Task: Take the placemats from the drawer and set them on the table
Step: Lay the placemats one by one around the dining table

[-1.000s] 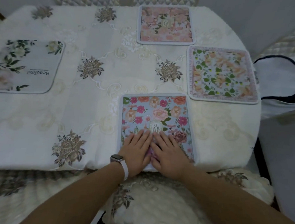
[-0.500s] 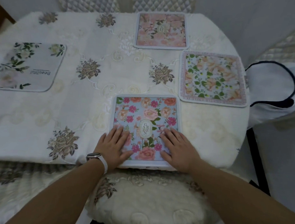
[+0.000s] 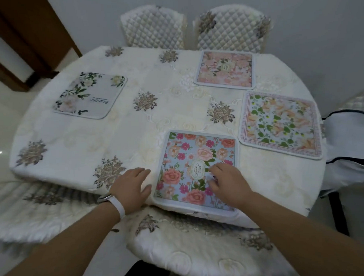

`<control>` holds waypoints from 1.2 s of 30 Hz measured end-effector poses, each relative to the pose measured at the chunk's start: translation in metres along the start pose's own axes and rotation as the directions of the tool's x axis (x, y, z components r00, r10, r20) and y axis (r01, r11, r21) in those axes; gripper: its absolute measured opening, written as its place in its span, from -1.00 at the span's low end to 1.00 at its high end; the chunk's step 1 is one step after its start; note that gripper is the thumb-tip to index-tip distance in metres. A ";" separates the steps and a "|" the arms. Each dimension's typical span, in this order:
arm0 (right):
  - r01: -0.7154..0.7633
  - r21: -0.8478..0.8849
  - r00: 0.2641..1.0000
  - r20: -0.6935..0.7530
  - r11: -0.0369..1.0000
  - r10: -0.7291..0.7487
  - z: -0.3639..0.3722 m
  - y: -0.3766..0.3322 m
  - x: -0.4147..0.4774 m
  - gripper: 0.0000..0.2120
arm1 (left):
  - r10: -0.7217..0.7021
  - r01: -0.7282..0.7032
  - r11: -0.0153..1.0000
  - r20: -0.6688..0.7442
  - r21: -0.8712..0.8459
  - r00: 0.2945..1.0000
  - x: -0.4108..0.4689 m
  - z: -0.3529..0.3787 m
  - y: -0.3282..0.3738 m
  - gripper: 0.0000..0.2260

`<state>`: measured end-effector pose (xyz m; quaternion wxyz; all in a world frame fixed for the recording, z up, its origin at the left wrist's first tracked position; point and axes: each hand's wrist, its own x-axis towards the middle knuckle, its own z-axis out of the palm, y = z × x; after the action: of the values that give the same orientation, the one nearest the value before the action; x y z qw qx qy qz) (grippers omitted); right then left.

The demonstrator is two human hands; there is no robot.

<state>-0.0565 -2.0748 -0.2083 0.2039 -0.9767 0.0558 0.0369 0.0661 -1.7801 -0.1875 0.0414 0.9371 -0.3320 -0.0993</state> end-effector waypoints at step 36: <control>0.682 -0.124 0.721 0.277 0.720 -0.635 0.123 -0.613 0.054 -0.52 | -0.628 0.597 0.777 -0.312 -0.199 0.713 -0.452 -0.061 -0.387 -0.46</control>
<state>0.0673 -1.4722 -0.0837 0.1002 -0.9380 -0.3239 0.0725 -0.0272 -1.1939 -0.1113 0.1056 0.9929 0.0154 0.0530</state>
